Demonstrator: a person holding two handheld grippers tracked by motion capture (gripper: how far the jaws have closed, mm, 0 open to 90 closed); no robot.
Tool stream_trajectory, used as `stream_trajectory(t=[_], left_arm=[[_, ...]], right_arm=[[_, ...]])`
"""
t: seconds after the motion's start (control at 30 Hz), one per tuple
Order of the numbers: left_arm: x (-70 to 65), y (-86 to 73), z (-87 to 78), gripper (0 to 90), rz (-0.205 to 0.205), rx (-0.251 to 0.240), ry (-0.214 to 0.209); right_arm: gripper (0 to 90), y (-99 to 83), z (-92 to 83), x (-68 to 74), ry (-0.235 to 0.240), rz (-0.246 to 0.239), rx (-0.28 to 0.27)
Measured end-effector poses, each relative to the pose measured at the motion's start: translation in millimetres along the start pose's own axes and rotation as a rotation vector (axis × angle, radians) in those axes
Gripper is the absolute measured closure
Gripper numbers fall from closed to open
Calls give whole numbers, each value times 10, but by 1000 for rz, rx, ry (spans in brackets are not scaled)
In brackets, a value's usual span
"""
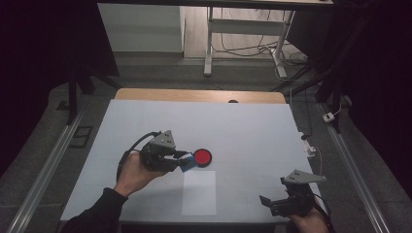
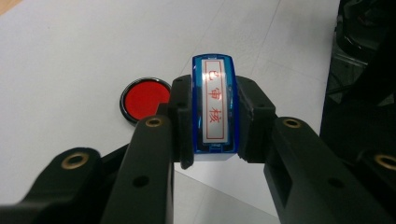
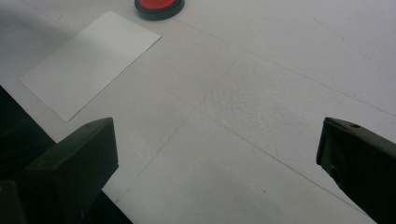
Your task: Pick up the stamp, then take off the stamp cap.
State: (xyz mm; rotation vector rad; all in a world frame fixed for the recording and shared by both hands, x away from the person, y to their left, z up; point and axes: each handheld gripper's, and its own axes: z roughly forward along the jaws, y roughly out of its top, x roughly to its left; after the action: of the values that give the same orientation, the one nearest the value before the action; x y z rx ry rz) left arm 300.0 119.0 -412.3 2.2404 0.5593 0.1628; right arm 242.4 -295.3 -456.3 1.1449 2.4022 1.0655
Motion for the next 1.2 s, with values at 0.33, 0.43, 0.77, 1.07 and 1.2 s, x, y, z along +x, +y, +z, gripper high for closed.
stream_trajectory(t=[0.33,0.43,0.77,1.07,1.2], left_arm=[[-88,76,-19,707,46,-12,-44],[-104,91,-17,707,52,-9,-52],[-50,76,-7,706,22,0,-76],[-59,75,-15,706,34,-11,-72],[-62,73,-22,706,32,-15,-72]], right_arm=[[0,-2,0,6,-3,-1,1],[0,-2,-5,7,-4,-2,-1],[0,10,-40,26,6,-12,-48],[0,99,-10,116,70,-60,-91],[0,126,18,158,82,-87,-93]])
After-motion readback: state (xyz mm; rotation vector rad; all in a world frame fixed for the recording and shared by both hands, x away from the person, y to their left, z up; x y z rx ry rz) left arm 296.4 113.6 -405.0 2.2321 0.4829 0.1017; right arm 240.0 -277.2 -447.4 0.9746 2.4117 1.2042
